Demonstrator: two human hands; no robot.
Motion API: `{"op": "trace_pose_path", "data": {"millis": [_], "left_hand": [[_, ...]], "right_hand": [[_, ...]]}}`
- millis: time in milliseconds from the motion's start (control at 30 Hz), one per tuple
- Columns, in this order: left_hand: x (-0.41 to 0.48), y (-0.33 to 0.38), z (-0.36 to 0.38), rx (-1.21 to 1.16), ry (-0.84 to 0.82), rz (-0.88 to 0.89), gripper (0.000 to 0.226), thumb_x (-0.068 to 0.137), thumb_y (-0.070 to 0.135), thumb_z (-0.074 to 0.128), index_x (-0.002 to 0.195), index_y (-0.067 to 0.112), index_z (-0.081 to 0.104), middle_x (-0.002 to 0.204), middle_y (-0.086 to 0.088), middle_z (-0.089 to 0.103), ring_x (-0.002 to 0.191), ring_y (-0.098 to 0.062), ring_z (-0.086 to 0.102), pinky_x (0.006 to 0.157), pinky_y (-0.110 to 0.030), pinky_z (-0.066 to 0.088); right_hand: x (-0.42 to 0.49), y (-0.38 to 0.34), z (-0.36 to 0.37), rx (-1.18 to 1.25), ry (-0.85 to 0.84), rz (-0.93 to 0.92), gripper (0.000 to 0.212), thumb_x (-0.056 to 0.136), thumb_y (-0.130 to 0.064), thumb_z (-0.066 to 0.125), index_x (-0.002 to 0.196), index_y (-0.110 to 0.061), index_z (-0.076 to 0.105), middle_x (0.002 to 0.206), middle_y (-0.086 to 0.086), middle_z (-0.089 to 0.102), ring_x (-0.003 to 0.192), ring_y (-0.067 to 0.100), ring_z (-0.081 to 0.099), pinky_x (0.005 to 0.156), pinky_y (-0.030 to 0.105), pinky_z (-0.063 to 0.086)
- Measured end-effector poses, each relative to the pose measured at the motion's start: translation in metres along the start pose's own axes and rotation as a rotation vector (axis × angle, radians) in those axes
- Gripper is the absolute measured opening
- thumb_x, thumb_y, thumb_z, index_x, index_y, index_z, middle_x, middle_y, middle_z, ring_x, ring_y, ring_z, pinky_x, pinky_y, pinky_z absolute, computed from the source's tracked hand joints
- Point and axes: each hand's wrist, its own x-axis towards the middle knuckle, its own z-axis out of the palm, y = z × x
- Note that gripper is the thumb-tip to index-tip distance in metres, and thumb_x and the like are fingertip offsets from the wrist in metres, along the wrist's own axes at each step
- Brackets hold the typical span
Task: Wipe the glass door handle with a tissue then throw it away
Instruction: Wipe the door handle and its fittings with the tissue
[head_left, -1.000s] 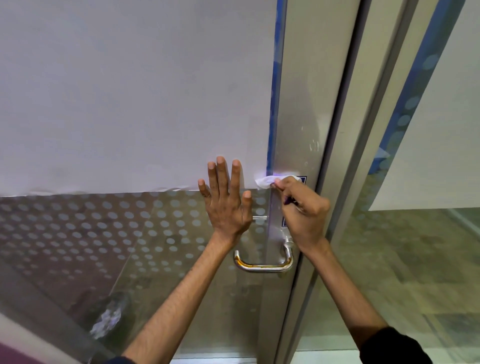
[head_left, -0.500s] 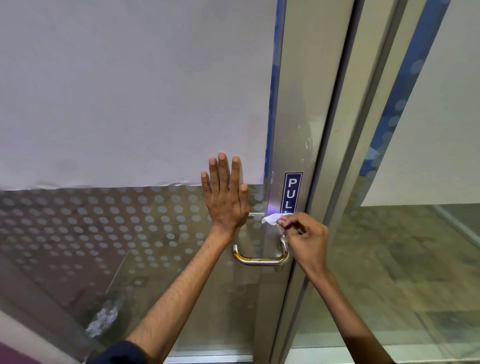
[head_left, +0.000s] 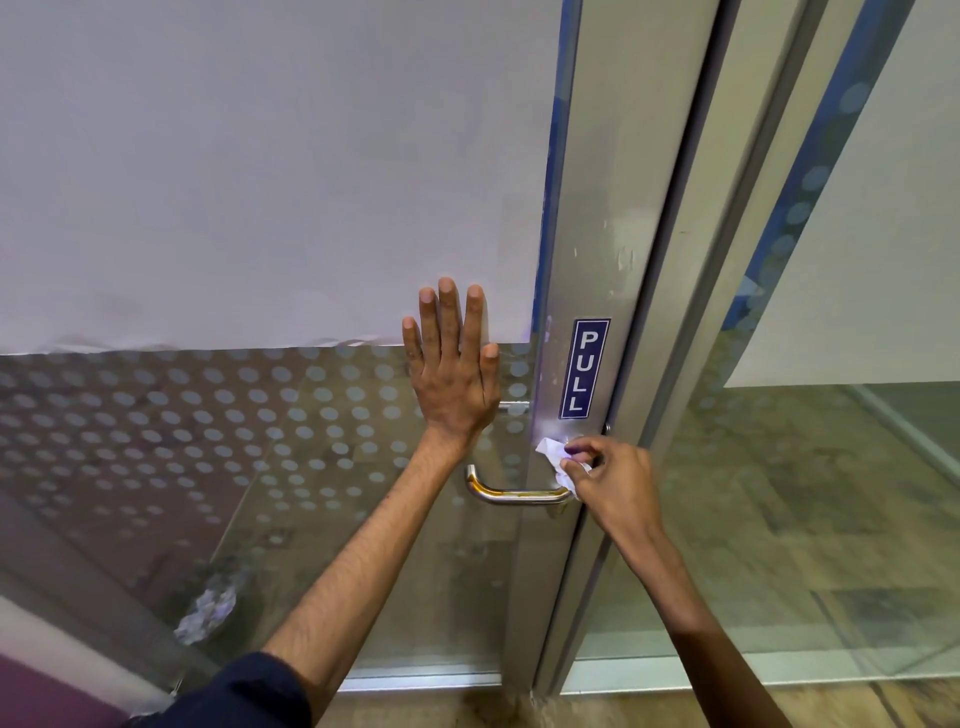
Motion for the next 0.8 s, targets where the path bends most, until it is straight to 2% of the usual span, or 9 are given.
{"op": "trace_pose_path", "data": {"millis": [167,267,367,533,733,800], "left_hand": [[-0.001,0.0,0.001,-0.003,-0.009,-0.002,0.055,0.103,0.04,0.006,0.155,0.027,-0.008,0.163,0.008,-0.024,0.152,-0.014,-0.016,0.125,-0.038,-0.011],[0.0,0.0,0.0,-0.01,-0.009,0.0,0.055,0.103,0.04,0.006,0.155,0.028,-0.008,0.163,0.009,-0.024,0.152,-0.014,-0.016,0.125,-0.038,-0.011],[-0.001,0.0,0.0,-0.018,-0.007,0.002,0.055,0.103,0.039,0.008,0.155,0.027,-0.007,0.163,0.009,-0.023,0.153,-0.015,-0.015,0.125,-0.039,-0.01],[-0.001,0.0,0.001,-0.017,-0.005,0.008,0.056,0.103,0.039,0.008,0.155,0.027,-0.008,0.163,0.009,-0.024,0.152,-0.015,-0.016,0.125,-0.039,-0.01],[-0.001,-0.001,0.002,-0.017,-0.001,0.011,0.056,0.103,0.038,0.01,0.155,0.027,-0.008,0.163,0.009,-0.023,0.152,-0.015,-0.015,0.125,-0.039,-0.009],[-0.002,0.0,0.001,-0.021,-0.002,0.014,0.056,0.103,0.038,0.009,0.155,0.027,-0.008,0.163,0.008,-0.024,0.152,-0.015,-0.015,0.125,-0.039,-0.01]], "right_hand": [[-0.005,0.005,0.006,-0.097,-0.061,-0.042,0.022,0.077,-0.012,0.071,0.096,-0.022,0.077,0.094,-0.002,0.074,0.084,0.019,0.069,0.075,0.032,0.054],[-0.008,0.009,0.007,-0.103,-0.058,-0.075,0.022,0.08,-0.012,0.073,0.099,-0.02,0.077,0.088,0.004,0.071,0.081,0.024,0.065,0.07,0.029,0.048],[-0.011,0.011,0.007,-0.068,-0.048,-0.081,0.018,0.082,-0.013,0.074,0.099,-0.019,0.078,0.087,0.003,0.067,0.078,0.018,0.063,0.071,0.026,0.045],[-0.018,0.013,0.007,-0.023,-0.022,-0.062,0.015,0.082,-0.013,0.075,0.096,-0.016,0.079,0.084,-0.002,0.067,0.077,0.013,0.063,0.069,0.002,0.036],[-0.04,0.005,0.008,0.036,0.001,-0.076,0.013,0.085,-0.013,0.073,0.096,-0.018,0.079,0.08,-0.003,0.062,0.073,-0.003,0.057,0.069,0.003,0.037],[-0.044,0.002,0.01,0.042,-0.004,-0.105,0.012,0.084,-0.013,0.074,0.094,-0.018,0.079,0.08,-0.004,0.061,0.076,0.0,0.057,0.071,0.002,0.035]]}}
